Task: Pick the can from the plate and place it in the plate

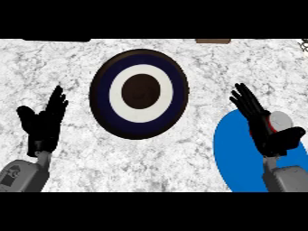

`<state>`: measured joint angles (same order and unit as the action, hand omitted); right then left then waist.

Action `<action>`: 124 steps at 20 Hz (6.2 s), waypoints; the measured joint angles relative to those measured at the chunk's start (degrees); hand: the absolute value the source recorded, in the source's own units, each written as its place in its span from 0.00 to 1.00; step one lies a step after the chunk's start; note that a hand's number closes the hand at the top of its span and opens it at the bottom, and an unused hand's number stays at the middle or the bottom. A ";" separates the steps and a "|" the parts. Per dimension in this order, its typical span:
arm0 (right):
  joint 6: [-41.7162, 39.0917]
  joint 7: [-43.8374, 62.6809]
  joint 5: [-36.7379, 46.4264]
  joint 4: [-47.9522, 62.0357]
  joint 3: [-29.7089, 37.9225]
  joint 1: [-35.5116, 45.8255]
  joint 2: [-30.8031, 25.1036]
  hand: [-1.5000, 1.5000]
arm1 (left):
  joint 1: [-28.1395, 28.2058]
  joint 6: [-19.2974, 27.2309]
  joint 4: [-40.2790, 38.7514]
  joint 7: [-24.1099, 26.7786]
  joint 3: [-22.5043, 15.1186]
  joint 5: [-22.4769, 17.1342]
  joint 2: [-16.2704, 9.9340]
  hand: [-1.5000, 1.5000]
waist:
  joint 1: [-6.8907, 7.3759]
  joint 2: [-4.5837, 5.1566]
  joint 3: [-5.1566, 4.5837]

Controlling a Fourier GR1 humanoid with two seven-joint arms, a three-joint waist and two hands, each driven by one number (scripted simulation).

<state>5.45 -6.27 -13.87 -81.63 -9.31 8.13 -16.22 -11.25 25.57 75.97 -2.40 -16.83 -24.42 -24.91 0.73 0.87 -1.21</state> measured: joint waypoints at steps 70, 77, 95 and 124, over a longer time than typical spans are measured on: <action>-21.66 -51.43 46.29 13.62 -45.43 38.63 -39.03 0.00 | 3.14 -1.19 3.76 -6.23 -3.87 7.32 1.32 0.50 | 1.40 -0.36 1.23; -18.26 -52.93 47.38 17.57 -47.65 39.76 -36.03 1.00 | 4.01 -0.38 4.55 -6.22 -4.62 8.77 3.07 0.50 | 1.13 -0.38 1.25; -9.43 -6.97 38.38 27.82 -33.84 39.92 -13.38 1.00 | 5.07 -0.80 4.09 -6.99 -3.00 8.91 2.68 0.50 | -0.81 -2.30 0.82; 15.18 76.20 70.54 38.03 -35.03 64.51 15.10 1.00 | 3.15 -2.01 3.55 -6.94 -4.24 10.27 4.25 0.50 | 3.07 -0.95 1.02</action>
<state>20.63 69.93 56.67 -43.60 -44.34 72.64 -1.11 -8.10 23.56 79.51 -9.34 -21.06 -14.15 -20.67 3.80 -0.08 -0.18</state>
